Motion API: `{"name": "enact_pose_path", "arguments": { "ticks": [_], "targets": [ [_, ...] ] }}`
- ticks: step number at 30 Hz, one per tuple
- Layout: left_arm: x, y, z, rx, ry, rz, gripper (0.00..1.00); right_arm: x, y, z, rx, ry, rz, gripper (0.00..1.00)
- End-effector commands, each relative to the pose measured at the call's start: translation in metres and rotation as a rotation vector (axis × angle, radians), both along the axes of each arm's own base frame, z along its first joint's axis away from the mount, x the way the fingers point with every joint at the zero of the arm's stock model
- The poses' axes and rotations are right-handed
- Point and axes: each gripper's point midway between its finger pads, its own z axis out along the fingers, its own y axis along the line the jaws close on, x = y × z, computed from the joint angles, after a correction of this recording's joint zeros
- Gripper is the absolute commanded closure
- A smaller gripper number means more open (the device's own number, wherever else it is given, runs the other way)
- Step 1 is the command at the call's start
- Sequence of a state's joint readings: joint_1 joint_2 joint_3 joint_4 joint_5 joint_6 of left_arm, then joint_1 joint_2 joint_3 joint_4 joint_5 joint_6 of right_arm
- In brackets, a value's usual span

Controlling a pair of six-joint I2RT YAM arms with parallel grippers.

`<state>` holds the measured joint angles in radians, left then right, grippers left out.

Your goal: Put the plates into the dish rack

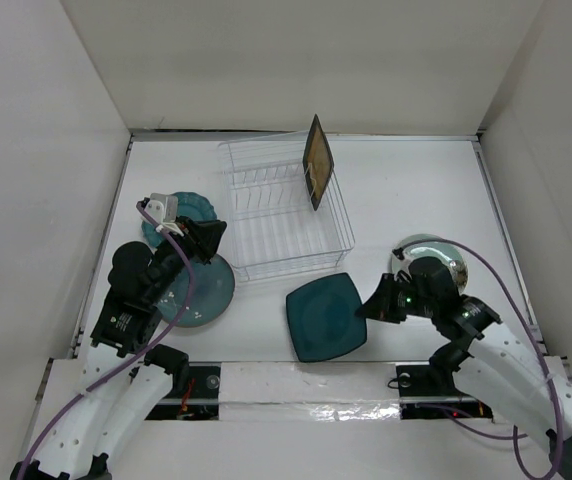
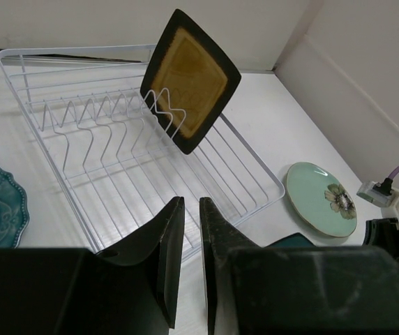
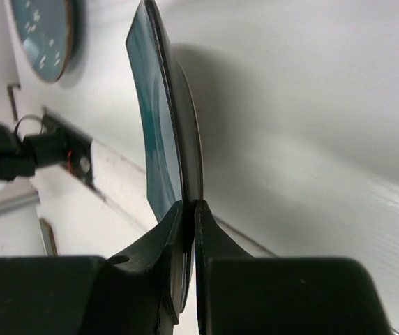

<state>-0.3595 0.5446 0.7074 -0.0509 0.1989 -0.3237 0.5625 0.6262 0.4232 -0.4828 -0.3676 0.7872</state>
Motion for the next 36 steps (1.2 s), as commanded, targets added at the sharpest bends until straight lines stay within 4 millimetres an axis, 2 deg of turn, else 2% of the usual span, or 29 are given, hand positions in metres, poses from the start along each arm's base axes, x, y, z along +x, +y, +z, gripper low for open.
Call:
{"name": "enact_pose_path", "arguments": {
  "ticks": [1,2,6,9,12,13,15,17,19,20,21,23,26,27,28,30,31,32,36],
  "targets": [
    [-0.004,0.003,0.034,-0.033,-0.091,0.006,0.88,-0.005,0.034,0.081,0.178,-0.176,0.179,1.00],
    [-0.004,0.003,0.034,-0.033,-0.091,0.006,0.88,-0.007,0.036,0.086,0.173,-0.186,0.202,1.00],
    [-0.003,0.005,0.034,-0.033,-0.086,0.020,0.88,-0.011,0.051,0.135,0.235,-0.264,0.284,1.00],
    [-0.003,0.006,0.035,-0.035,-0.090,0.023,0.88,-0.010,0.058,0.159,0.282,-0.305,0.310,1.00],
    [-0.002,0.008,0.036,-0.035,-0.093,0.035,0.87,-0.005,0.070,0.189,0.360,-0.357,0.339,1.00],
    [-0.002,0.009,0.035,-0.035,-0.092,0.038,0.87,-0.004,0.072,0.208,0.388,-0.395,0.347,1.00],
    [-0.002,0.009,0.037,-0.036,-0.095,0.038,0.87,0.010,0.079,0.225,0.400,-0.454,0.328,1.00],
    [-0.003,0.010,0.037,-0.037,-0.097,0.041,0.88,0.030,0.086,0.250,0.397,-0.527,0.290,1.00],
    [-0.002,0.011,0.038,-0.037,-0.097,0.049,0.87,0.057,0.083,0.265,0.376,-0.604,0.232,1.00],
    [-0.003,0.012,0.038,-0.038,-0.099,0.052,0.87,0.068,0.081,0.281,0.367,-0.663,0.212,1.00],
    [-0.003,0.012,0.038,-0.038,-0.099,0.052,0.87,0.086,0.084,0.277,0.342,-0.656,0.193,1.00],
    [-0.003,0.012,0.038,-0.037,-0.101,0.054,0.87,0.114,0.080,0.285,0.301,-0.703,0.140,1.00],
    [-0.002,0.011,0.037,-0.037,-0.096,0.049,0.87,0.149,0.081,0.304,0.270,-0.753,0.100,1.00],
    [-0.003,0.011,0.037,-0.039,-0.097,0.048,0.87,0.158,0.078,0.322,0.266,-0.797,0.074,1.00],
    [-0.003,0.011,0.037,-0.039,-0.097,0.046,0.87,0.173,0.080,0.317,0.243,-0.790,0.060,1.00],
    [-0.003,0.010,0.037,-0.038,-0.095,0.043,0.87,0.197,0.071,0.317,0.184,-0.805,0.010,1.00],
    [-0.003,0.010,0.036,-0.037,-0.094,0.040,0.87,0.209,0.074,0.323,0.166,-0.816,-0.001,1.00],
    [-0.003,0.009,0.036,-0.037,-0.094,0.038,0.87,0.224,0.066,0.317,0.096,-0.813,-0.044,1.00],
    [-0.001,0.008,0.033,-0.033,-0.083,0.038,0.87,0.262,0.049,0.318,-0.067,-0.816,-0.158,1.00]
  ]
}}
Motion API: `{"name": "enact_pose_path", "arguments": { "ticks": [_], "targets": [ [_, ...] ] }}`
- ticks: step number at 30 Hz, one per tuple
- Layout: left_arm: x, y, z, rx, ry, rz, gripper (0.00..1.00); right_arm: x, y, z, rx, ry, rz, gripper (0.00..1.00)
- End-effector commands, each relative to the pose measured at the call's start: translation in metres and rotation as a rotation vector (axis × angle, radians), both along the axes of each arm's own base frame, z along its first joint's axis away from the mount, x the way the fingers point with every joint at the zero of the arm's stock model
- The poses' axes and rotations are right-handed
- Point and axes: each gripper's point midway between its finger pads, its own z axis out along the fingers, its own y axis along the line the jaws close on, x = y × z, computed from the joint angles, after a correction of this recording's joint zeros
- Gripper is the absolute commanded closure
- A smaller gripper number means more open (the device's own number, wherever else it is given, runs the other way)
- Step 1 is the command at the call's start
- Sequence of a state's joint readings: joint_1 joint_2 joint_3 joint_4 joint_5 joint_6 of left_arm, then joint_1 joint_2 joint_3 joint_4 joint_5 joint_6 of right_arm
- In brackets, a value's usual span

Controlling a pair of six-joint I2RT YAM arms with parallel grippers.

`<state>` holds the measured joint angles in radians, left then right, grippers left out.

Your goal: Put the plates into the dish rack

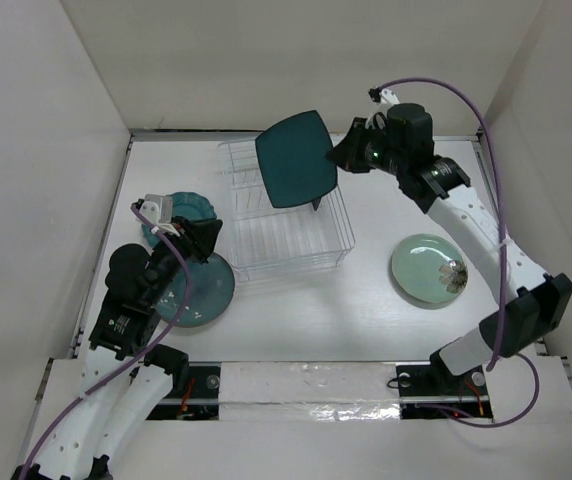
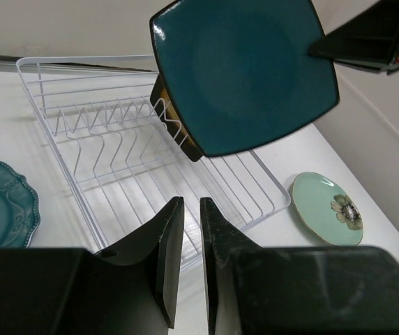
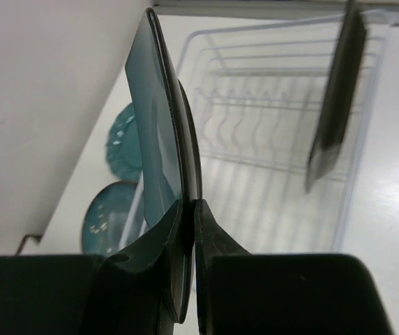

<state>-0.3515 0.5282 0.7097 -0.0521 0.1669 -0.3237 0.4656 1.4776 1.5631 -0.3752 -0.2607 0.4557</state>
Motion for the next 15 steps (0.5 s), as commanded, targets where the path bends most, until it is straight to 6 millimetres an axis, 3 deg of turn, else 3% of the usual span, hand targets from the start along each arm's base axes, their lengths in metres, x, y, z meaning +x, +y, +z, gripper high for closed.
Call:
{"name": "enact_pose_path", "arguments": {
  "ticks": [1,10,15],
  "targets": [
    [-0.001,0.000,0.028,-0.025,-0.065,-0.003,0.87,0.027,-0.023,0.075,-0.013,-0.223,-0.149,1.00],
    [-0.001,-0.001,0.026,-0.023,-0.059,-0.011,0.86,0.079,-0.052,0.060,-0.204,-0.209,-0.412,1.00],
    [0.000,-0.002,0.023,-0.021,-0.051,-0.014,0.86,0.085,-0.049,0.048,-0.327,-0.213,-0.499,1.00]
  ]
}}
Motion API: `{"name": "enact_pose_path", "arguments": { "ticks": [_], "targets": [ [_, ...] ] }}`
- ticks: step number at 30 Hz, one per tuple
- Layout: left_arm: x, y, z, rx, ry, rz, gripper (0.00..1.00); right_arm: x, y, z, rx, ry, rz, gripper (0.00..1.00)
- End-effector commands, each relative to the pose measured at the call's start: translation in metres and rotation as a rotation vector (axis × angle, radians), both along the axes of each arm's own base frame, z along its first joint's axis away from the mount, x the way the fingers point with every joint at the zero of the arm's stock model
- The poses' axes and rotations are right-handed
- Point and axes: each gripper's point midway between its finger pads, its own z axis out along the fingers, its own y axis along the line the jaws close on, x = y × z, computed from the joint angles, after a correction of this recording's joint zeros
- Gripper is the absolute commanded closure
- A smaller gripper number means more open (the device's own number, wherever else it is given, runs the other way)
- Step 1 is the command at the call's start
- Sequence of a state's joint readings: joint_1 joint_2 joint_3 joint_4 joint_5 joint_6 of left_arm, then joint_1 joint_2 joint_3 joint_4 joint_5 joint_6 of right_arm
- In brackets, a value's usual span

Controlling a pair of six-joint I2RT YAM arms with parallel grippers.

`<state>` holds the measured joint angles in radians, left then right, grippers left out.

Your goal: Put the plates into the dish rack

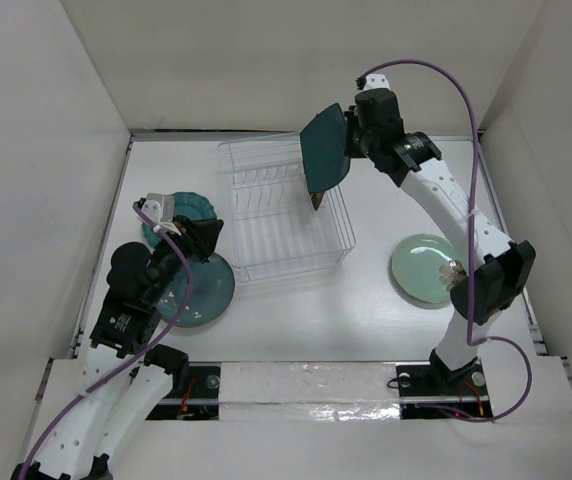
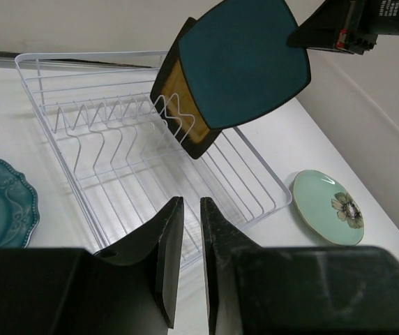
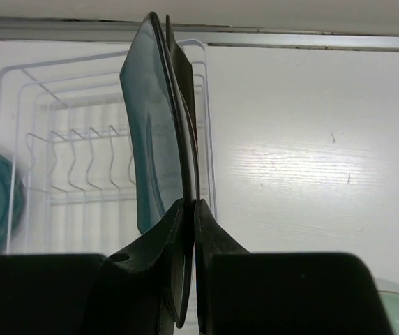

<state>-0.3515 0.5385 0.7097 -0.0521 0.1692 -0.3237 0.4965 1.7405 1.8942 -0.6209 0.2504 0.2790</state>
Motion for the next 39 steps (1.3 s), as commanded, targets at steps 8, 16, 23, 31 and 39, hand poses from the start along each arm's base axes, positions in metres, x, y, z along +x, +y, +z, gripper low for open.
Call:
{"name": "enact_pose_path", "arguments": {
  "ticks": [8,16,23,31,39],
  "targets": [
    [-0.001,-0.004,0.025,-0.024,-0.057,-0.021,0.86,0.023,0.011,0.064,-0.110,-0.210,-0.146,1.00],
    [-0.003,-0.006,0.024,-0.021,-0.053,-0.028,0.86,0.027,0.024,0.052,-0.227,-0.201,-0.208,1.00],
    [-0.004,-0.006,0.025,-0.024,-0.055,-0.030,0.86,0.035,0.032,0.043,-0.286,-0.206,-0.241,1.00],
    [-0.005,-0.006,0.025,-0.024,-0.057,-0.033,0.86,0.048,0.042,0.013,-0.313,-0.158,-0.203,1.00],
    [-0.004,-0.006,0.025,-0.022,-0.056,-0.032,0.86,0.057,0.057,-0.015,-0.314,-0.134,-0.158,1.00]
  ]
}}
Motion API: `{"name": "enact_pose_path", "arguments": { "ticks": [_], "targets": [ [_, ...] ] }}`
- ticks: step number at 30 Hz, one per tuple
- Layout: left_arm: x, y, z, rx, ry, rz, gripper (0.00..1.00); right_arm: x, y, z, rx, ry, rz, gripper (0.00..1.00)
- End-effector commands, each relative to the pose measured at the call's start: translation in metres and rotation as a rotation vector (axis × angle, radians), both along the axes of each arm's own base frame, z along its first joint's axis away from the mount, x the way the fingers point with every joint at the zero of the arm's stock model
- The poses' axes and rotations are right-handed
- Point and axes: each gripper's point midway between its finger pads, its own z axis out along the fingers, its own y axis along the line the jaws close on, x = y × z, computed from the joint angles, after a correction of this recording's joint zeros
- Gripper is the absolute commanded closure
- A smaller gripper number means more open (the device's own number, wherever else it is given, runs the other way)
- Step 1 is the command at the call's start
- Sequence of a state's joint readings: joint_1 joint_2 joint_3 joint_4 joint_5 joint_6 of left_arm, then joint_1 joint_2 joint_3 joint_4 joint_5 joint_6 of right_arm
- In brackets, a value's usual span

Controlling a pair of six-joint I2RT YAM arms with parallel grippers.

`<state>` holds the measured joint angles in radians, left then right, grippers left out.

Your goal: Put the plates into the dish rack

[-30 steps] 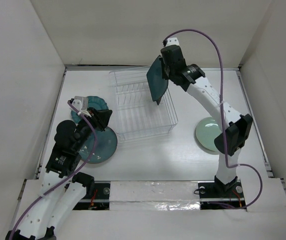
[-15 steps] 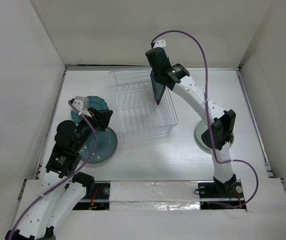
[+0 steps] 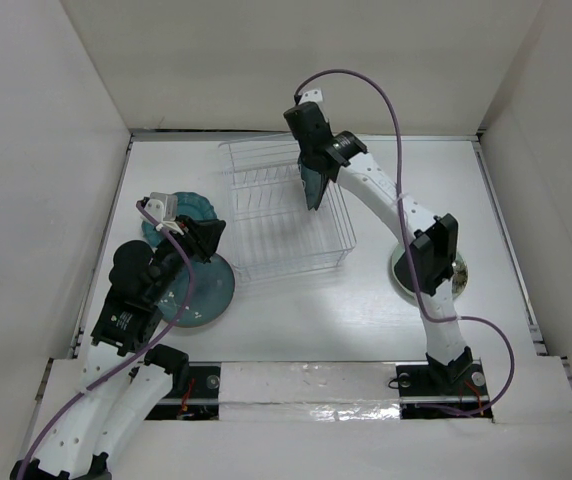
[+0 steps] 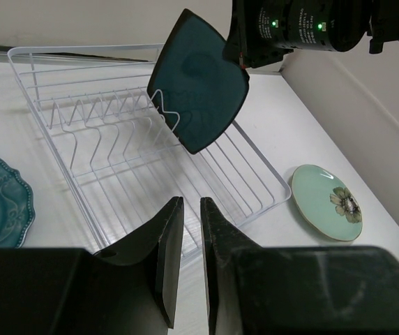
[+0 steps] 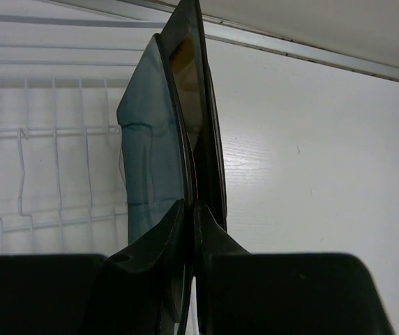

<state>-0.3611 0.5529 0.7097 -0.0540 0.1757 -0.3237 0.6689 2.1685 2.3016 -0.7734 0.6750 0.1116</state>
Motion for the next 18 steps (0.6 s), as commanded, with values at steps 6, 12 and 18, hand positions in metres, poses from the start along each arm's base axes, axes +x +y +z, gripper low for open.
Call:
{"name": "enact_pose_path", "arguments": {
  "ticks": [6,12,18],
  "targets": [
    [-0.004,-0.002,0.028,-0.029,-0.071,-0.014,0.86,0.028,0.015,0.028,0.115,-0.152,-0.013,1.00],
    [-0.003,-0.002,0.028,-0.028,-0.070,-0.012,0.86,0.034,0.015,0.017,0.124,-0.137,-0.011,1.00],
    [-0.004,-0.002,0.028,-0.028,-0.070,-0.016,0.86,0.032,0.015,0.019,0.124,-0.132,-0.005,0.69]
  ]
}}
